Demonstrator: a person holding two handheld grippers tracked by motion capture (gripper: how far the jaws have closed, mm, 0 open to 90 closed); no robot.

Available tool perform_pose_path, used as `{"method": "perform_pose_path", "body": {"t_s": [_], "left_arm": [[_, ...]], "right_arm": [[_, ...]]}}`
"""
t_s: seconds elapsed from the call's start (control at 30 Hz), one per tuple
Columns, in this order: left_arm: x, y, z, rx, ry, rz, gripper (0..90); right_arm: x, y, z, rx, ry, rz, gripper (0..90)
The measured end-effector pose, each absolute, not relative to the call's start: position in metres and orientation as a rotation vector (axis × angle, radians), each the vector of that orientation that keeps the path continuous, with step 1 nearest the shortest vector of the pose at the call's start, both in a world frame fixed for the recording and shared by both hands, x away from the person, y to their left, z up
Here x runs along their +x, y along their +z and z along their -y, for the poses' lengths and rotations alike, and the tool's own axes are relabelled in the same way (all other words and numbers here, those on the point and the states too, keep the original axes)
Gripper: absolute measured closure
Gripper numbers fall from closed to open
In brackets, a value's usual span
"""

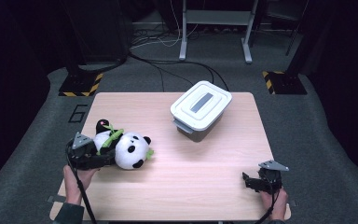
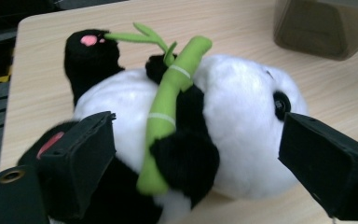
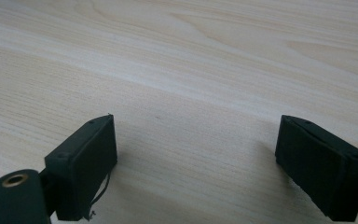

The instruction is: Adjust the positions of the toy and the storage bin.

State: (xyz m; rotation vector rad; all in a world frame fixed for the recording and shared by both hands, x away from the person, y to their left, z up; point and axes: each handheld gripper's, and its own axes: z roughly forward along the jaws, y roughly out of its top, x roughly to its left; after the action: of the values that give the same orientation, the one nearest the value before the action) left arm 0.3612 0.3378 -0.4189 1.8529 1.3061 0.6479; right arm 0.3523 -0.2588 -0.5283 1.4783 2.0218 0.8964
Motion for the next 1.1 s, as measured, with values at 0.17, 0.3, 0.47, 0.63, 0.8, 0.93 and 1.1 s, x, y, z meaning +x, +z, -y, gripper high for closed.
{"method": "perform_pose_path", "body": {"t_s": [0.17, 0.3, 0.47, 0.63, 0.8, 0.93, 1.1], "left_arm": [[0.338, -0.431, -0.344, 1.858, 0.669, -1.345, 1.9], [0.328, -0.450, -0.350, 1.867, 0.679, -1.369, 0.0], [0.320, -0.474, -0.354, 1.846, 0.672, -1.403, 0.0], [0.323, -0.495, -0.353, 1.885, 0.673, -1.439, 0.0], [0.331, -0.519, -0.351, 1.994, 0.617, -1.463, 0.0], [0.334, -0.529, -0.351, 1.975, 0.595, -1.465, 0.0], [0.335, -0.532, -0.352, 1.950, 0.610, -1.455, 0.0]], "right_arm": [[0.353, -0.528, 0.259, 1.477, 0.897, -2.023, 11.8], [0.353, -0.528, 0.259, 1.475, 0.896, -2.023, 11.8], [0.353, -0.528, 0.259, 1.477, 0.896, -2.024, 11.8], [0.353, -0.528, 0.259, 1.477, 0.896, -2.024, 11.8], [0.353, -0.528, 0.259, 1.476, 0.897, -2.025, 12.1], [0.353, -0.528, 0.259, 1.474, 0.898, -2.024, 12.4], [0.352, -0.528, 0.258, 1.461, 0.904, -2.040, 12.3]]}}
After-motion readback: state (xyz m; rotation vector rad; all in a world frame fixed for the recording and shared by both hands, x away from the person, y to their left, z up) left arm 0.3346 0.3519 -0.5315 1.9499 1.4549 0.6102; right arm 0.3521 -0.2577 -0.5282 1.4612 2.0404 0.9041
